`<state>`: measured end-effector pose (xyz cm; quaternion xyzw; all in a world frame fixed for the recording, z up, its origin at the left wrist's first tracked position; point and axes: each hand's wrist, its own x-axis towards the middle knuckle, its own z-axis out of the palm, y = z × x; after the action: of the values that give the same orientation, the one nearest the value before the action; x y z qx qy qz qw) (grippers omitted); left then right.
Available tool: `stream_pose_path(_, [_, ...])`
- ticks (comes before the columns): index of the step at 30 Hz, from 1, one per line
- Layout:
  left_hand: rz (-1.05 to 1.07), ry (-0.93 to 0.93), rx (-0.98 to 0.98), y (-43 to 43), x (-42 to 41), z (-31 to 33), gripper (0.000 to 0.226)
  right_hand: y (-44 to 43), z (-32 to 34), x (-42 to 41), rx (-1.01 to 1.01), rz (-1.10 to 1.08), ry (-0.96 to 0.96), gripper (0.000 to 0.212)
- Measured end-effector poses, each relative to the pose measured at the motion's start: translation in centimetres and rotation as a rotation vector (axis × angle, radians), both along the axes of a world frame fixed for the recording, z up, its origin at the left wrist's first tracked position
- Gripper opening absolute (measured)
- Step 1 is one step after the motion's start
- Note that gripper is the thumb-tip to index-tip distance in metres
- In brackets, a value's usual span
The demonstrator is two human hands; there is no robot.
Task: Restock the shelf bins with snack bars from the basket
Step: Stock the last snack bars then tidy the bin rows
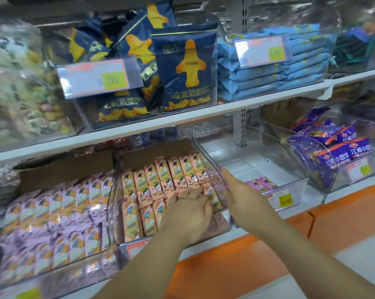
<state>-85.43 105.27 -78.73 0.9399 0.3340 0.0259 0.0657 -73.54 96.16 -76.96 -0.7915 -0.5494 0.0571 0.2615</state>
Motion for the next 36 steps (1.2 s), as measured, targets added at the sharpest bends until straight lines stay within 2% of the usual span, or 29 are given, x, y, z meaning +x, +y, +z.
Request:
stream_pose_path(4, [0.05,-0.081,0.034,-0.4,-0.7,0.5,0.046,0.0,-0.1,-0.7,-0.082,-0.099,-0.029,0.058])
stream_pose_path(5, [0.087,-0.104,0.046,-0.4,-1.0,0.6,0.046,0.0,0.0,-0.8,-0.046,-0.123,-0.075,0.057])
stream_pose_path(7, [0.154,-0.124,0.039,-0.1,-1.6,0.6,0.046,0.9,-0.7,-1.1,0.114,-0.098,-0.31,0.055])
stream_pose_path(8, [0.168,-0.121,0.035,0.2,-2.0,0.7,0.045,1.5,-0.6,-1.7,0.202,-0.047,-0.363,0.054])
stream_pose_path(9, [0.17,-0.11,0.041,0.5,-2.5,0.9,0.044,2.2,-0.3,-2.3,0.192,0.033,-0.402,0.052])
stream_pose_path(11, [0.16,-0.06,0.107,1.3,-3.5,1.2,0.043,3.6,0.1,-3.5,0.016,0.174,-0.504,0.048])
stream_pose_path(14, [0.16,0.04,0.271,2.6,-5.5,2.1,0.041,6.2,0.8,-4.0,-0.174,0.238,-0.624,0.047])
stream_pose_path(17, [0.177,0.16,0.396,3.9,-7.6,2.6,0.04,7.7,1.1,-4.0,-0.218,0.242,-0.647,0.047])
stream_pose_path(19, [0.185,0.21,0.388,4.3,-8.5,2.5,0.043,8.2,1.3,-4.0,-0.218,0.225,-0.654,0.048])
stream_pose_path(26, [0.155,0.18,0.432,4.7,-7.8,2.4,0.051,8.6,0.3,-3.8,-0.223,0.23,-0.682,0.053])
stream_pose_path(30, [0.097,0.165,0.345,5.5,-6.6,2.8,0.057,8.4,0.6,-3.5,-0.182,0.238,-0.624,0.048])
stream_pose_path(33, [0.095,0.183,0.276,6.3,-5.5,2.8,0.057,9.1,1.2,-3.6,-0.124,0.207,-0.516,0.056])
stream_pose_path(36, [0.139,0.16,0.225,7.1,-4.8,2.7,0.059,10.0,1.3,-3.8,-0.191,0.201,-0.496,0.066])
